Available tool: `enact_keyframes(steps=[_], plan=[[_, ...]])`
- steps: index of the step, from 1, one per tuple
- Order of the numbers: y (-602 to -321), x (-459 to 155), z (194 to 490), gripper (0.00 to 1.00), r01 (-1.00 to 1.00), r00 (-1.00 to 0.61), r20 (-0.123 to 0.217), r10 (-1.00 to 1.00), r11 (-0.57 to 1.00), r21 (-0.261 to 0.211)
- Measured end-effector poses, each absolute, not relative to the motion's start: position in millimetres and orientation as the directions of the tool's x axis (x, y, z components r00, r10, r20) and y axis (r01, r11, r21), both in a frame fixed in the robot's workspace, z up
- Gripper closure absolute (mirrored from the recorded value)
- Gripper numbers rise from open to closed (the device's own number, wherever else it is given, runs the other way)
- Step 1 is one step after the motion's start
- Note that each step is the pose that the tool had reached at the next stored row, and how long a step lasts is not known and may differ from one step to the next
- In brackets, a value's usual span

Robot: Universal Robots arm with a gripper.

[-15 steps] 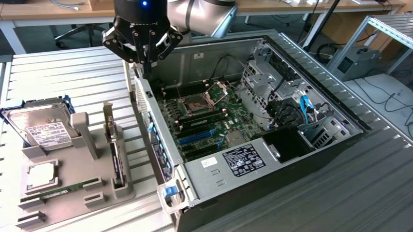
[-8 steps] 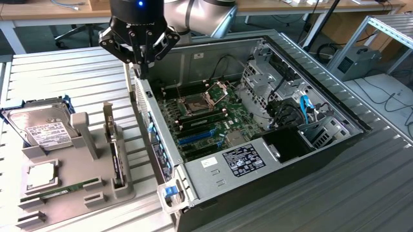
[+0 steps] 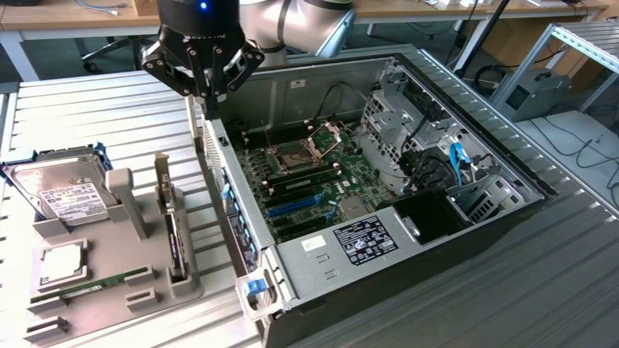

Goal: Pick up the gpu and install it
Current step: 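Reach for the gpu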

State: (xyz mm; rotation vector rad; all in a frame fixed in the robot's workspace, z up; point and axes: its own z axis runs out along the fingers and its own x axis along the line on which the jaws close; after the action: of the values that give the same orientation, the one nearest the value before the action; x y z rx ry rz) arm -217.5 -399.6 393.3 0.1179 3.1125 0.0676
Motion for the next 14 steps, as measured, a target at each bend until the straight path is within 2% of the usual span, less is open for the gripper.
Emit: enact_keyframes(steps=[14], plan=[[-399.6, -227.5, 393.3, 0.89, 0.075, -0.997, -0.024, 0.076, 0.996, 0.044]])
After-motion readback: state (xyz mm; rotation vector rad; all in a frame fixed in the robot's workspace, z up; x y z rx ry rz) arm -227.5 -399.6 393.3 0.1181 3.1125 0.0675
